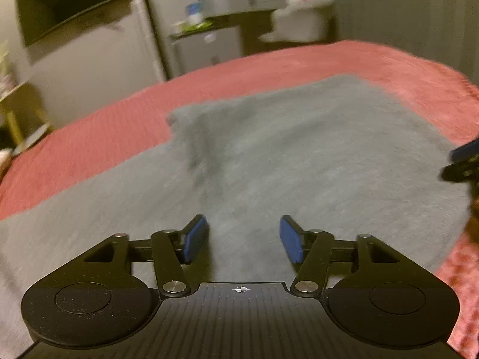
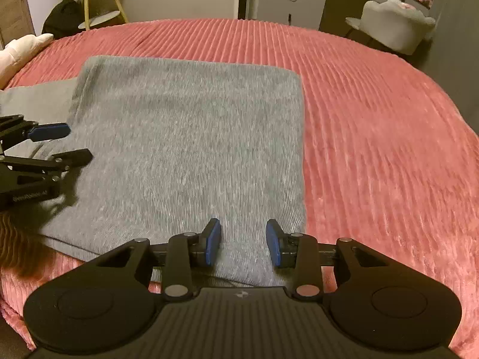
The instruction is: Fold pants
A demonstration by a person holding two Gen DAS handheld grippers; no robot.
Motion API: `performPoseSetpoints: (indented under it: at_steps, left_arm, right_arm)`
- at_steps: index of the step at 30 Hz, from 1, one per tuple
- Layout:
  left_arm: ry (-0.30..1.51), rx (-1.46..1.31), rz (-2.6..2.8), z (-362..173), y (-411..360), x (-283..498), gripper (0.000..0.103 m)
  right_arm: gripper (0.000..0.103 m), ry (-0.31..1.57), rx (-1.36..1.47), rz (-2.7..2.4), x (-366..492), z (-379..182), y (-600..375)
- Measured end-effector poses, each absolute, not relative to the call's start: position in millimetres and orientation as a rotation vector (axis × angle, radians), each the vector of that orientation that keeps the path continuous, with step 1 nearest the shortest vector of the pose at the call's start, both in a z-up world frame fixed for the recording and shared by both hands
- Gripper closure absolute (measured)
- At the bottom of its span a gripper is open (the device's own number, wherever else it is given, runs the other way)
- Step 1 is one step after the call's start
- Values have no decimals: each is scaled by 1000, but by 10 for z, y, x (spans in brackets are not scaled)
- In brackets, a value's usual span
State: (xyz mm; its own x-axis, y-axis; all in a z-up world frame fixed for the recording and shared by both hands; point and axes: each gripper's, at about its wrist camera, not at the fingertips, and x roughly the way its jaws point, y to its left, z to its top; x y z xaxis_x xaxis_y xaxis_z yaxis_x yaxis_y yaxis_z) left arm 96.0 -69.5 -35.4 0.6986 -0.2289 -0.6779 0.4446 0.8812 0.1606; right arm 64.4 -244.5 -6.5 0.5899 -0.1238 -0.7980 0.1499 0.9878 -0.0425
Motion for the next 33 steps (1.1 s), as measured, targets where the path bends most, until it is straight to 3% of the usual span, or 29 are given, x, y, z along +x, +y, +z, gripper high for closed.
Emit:
performPoseSetpoints:
  at_steps: [8, 13, 17, 22, 26, 28, 33]
  left_arm:
    - [730, 157, -224, -225, -385, 996, 23]
    - [682, 90, 38, -84, -186, 1058, 31]
    - [647, -125, -106, 69, -129, 1121, 31]
    - [567, -21, -206, 206, -620, 1377, 26]
    - [665, 112, -206, -44, -890, 1759, 27]
    - [752, 185, -165, -259, -842, 1925, 25]
    - [732, 155, -203, -294, -657, 1940, 23]
  right_arm:
    - [66, 879, 108, -170, 544, -55, -2499]
    - [56, 852, 157, -161, 476, -43, -2545]
    - [49, 826, 255, -151, 432, -36, -2636]
    - [48, 822, 260, -161, 455, -75, -2618]
    - [40, 848, 169, -155, 551, -118, -2494]
    - [39, 849, 151, -157, 570, -134, -2476]
    - [37, 840, 199, -144, 578, -146, -2566]
